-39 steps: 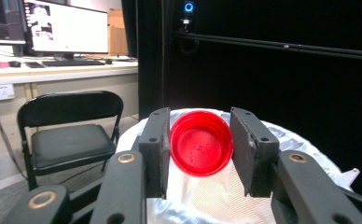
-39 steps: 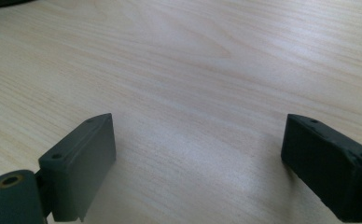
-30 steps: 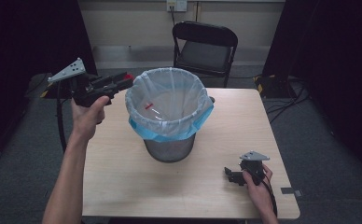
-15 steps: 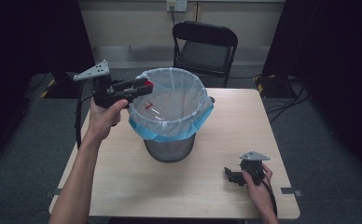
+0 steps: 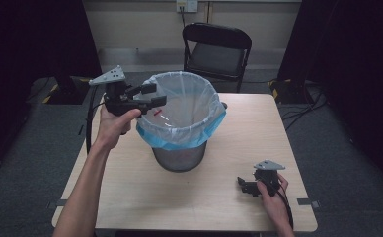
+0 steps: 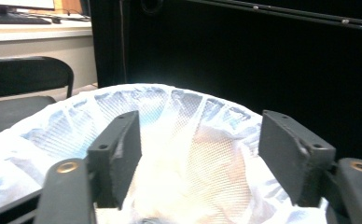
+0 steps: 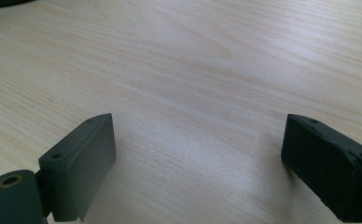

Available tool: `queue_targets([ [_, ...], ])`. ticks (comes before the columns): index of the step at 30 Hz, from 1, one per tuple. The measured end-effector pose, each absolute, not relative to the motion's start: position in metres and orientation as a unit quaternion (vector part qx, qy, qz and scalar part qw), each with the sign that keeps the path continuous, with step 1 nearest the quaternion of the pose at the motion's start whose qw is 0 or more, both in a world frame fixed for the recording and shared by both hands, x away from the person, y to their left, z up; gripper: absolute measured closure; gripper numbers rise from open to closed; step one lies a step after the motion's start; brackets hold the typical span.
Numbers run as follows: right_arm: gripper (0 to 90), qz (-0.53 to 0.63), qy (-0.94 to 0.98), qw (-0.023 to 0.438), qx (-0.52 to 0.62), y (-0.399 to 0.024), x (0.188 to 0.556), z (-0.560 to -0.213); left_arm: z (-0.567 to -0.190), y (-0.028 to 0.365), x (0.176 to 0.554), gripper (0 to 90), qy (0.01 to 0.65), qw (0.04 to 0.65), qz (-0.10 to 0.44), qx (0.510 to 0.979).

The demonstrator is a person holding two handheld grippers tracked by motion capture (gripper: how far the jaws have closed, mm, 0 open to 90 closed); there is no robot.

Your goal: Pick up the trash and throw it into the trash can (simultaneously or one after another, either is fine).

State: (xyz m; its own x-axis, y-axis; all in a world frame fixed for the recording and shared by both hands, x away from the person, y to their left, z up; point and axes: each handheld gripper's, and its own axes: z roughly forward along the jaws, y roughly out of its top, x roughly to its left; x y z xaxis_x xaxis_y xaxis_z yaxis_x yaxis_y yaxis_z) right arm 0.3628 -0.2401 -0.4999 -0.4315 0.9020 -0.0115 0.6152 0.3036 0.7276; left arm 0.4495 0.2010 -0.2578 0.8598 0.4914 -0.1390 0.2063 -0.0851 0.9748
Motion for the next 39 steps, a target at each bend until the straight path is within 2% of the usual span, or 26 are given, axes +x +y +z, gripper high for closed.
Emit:
queue_targets([
  [3,9.2,0.332,0.778,0.216,0.488,-0.240,0.363,-0.500,-0.259,0.204,0.450,22.6,0.243,0.634,0.113,0.725],
  [7,9.2,0.332,0.778,0.216,0.488,-0.240,0.363,-0.500,-0.260,0.209,0.450,19.3,0.245,0.638,0.115,0.721],
  [14,9.2,0.332,0.778,0.216,0.488,-0.240,0.363,-0.500,-0.258,0.215,0.448,19.6,0.251,0.640,0.122,0.716],
  [17,9.2,0.332,0.778,0.216,0.487,-0.240,0.363,-0.500,-0.258,0.223,0.447,26.1,0.264,0.644,0.135,0.705],
  [22,9.2,0.332,0.778,0.216,0.488,-0.240,0.363,-0.500,-0.259,0.232,0.445,27.8,0.270,0.638,0.140,0.707],
  [39,9.2,0.332,0.778,0.216,0.488,-0.240,0.363,-0.500,-0.258,0.258,0.435,25.8,0.279,0.634,0.154,0.705],
])
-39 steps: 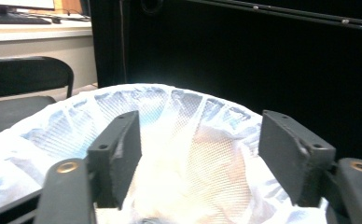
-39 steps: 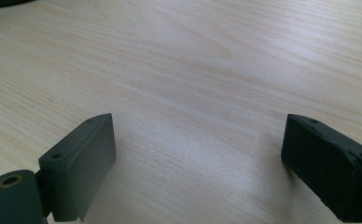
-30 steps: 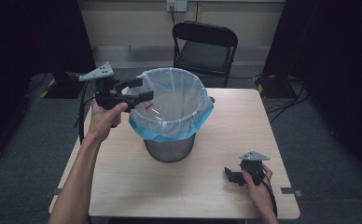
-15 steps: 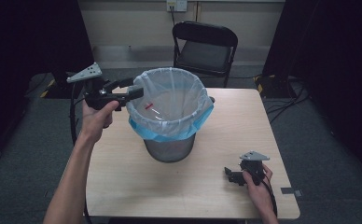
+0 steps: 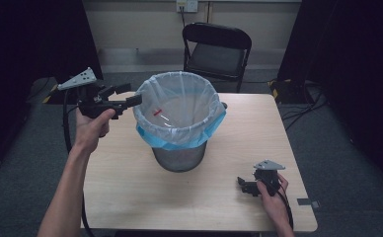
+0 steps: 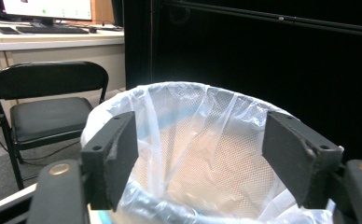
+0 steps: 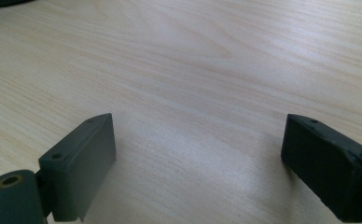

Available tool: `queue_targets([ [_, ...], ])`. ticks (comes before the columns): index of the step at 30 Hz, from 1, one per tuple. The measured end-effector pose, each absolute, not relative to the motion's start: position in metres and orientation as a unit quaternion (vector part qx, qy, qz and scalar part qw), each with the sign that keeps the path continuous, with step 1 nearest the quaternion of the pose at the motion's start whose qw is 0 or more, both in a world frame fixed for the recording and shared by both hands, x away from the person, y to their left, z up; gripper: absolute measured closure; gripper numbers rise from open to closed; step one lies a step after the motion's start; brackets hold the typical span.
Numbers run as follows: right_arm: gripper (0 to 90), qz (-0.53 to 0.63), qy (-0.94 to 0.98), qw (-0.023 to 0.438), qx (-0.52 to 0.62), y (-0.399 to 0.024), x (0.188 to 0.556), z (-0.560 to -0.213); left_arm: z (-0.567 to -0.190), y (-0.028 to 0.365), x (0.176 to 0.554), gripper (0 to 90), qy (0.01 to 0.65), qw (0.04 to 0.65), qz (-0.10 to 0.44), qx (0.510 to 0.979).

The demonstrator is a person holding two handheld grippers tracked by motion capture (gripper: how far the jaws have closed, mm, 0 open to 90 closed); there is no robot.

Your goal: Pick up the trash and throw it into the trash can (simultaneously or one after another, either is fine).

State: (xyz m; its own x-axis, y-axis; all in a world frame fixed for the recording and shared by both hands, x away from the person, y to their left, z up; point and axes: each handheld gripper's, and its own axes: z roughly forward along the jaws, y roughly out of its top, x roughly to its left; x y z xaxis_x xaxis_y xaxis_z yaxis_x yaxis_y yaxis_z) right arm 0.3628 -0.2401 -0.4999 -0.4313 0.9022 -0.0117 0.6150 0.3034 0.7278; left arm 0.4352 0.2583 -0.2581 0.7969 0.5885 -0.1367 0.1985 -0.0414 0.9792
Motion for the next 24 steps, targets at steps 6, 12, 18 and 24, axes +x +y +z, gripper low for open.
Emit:
queue_targets([
  [6,9.2,0.332,0.778,0.216,0.488,-0.240,0.363,-0.500,-0.257,0.266,0.430,19.5,0.289,0.626,0.171,0.704],
  [12,9.2,0.332,0.778,0.216,0.488,-0.240,0.363,-0.500,-0.262,0.275,0.426,18.2,0.299,0.616,0.176,0.707],
  [18,9.2,0.332,0.778,0.216,0.487,-0.240,0.363,-0.500,-0.274,0.287,0.423,17.3,0.313,0.610,0.176,0.706],
  [24,9.2,0.332,0.778,0.216,0.488,-0.240,0.363,-0.500,-0.282,0.297,0.418,16.9,0.329,0.607,0.180,0.700],
])
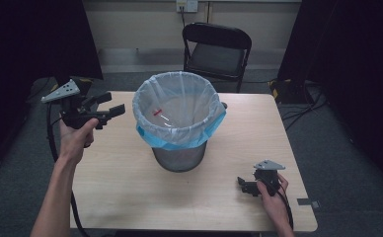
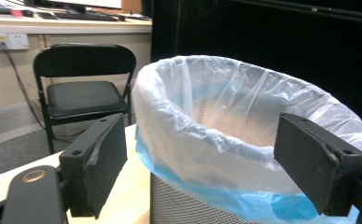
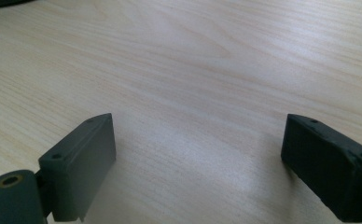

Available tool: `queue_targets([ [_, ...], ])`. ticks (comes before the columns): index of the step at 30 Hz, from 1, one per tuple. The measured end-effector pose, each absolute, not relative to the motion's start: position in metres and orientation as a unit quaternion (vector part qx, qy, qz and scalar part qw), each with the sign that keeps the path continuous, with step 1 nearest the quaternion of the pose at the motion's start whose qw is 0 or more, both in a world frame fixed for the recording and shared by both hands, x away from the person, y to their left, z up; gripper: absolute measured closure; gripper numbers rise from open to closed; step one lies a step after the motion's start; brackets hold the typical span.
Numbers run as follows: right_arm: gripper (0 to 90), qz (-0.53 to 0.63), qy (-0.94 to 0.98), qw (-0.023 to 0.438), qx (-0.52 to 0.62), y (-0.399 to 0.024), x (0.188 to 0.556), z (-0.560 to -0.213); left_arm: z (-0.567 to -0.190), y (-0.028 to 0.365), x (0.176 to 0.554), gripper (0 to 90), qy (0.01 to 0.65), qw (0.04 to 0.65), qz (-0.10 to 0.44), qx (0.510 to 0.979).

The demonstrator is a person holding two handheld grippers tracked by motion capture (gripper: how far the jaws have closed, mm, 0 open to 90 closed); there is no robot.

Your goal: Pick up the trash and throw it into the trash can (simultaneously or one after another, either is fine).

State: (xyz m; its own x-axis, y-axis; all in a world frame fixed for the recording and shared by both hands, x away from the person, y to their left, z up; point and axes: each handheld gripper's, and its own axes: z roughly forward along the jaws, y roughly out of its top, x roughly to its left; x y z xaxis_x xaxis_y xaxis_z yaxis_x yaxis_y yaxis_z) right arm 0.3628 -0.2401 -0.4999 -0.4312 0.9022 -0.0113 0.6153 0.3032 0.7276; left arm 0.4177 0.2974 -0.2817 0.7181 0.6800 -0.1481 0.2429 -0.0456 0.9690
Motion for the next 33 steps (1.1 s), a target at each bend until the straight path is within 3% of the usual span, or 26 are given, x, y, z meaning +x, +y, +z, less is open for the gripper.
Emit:
queue_targets([
  [33,9.2,0.333,0.778,0.216,0.487,-0.240,0.363,-0.500,-0.353,0.316,0.384,16.0,0.367,0.546,0.169,0.734],
])
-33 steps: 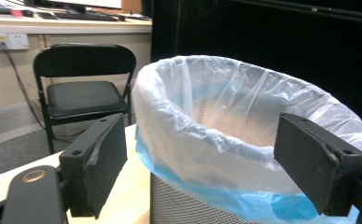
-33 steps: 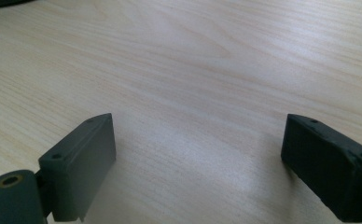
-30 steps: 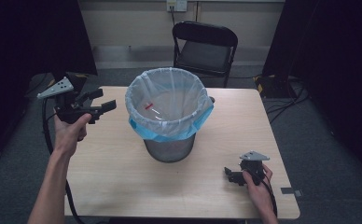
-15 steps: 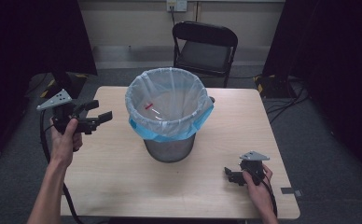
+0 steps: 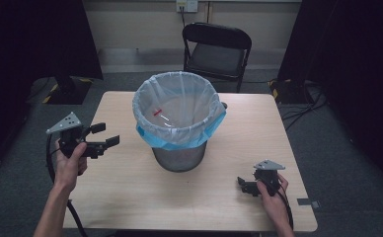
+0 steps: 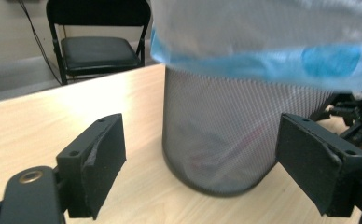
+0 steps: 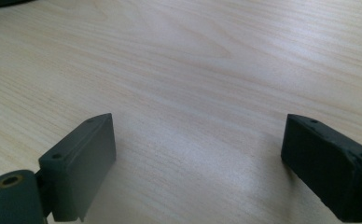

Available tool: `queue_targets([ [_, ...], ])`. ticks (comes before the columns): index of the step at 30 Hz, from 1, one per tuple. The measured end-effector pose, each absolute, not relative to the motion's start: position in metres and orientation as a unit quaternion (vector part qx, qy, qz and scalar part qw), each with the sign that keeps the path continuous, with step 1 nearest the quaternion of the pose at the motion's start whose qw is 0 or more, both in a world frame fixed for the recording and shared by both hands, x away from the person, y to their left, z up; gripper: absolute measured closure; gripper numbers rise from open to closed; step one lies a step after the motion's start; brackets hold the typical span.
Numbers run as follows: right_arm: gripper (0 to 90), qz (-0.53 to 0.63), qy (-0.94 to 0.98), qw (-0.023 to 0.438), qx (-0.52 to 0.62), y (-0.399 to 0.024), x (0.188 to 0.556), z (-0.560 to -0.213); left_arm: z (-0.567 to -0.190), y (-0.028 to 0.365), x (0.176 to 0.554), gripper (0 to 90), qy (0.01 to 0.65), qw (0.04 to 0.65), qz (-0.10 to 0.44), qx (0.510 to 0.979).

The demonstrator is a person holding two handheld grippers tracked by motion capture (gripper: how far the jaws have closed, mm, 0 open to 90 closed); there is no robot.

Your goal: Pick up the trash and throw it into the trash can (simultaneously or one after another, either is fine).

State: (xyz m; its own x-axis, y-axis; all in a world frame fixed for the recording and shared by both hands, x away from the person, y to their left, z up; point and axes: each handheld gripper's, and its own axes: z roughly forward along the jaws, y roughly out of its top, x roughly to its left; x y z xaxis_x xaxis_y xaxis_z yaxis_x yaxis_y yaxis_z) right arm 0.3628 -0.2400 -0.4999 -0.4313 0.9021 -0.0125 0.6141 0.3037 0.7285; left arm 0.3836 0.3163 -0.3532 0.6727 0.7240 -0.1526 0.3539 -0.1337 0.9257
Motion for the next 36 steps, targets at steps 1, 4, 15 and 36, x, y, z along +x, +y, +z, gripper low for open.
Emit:
queue_targets([
  [1,9.2,0.333,0.778,0.216,0.487,-0.240,0.363,-0.500,-0.357,0.318,0.383,16.0,0.369,0.544,0.168,0.735],
  [4,9.2,0.332,0.778,0.216,0.487,-0.240,0.363,-0.500,-0.364,0.320,0.381,16.2,0.375,0.540,0.167,0.734],
  [15,9.2,0.332,0.778,0.216,0.488,-0.240,0.363,-0.500,-0.396,0.319,0.376,16.3,0.390,0.498,0.161,0.758],
  [36,9.2,0.333,0.778,0.216,0.487,-0.240,0.363,-0.500,-0.457,0.314,0.373,16.3,0.427,0.415,0.117,0.795],
])
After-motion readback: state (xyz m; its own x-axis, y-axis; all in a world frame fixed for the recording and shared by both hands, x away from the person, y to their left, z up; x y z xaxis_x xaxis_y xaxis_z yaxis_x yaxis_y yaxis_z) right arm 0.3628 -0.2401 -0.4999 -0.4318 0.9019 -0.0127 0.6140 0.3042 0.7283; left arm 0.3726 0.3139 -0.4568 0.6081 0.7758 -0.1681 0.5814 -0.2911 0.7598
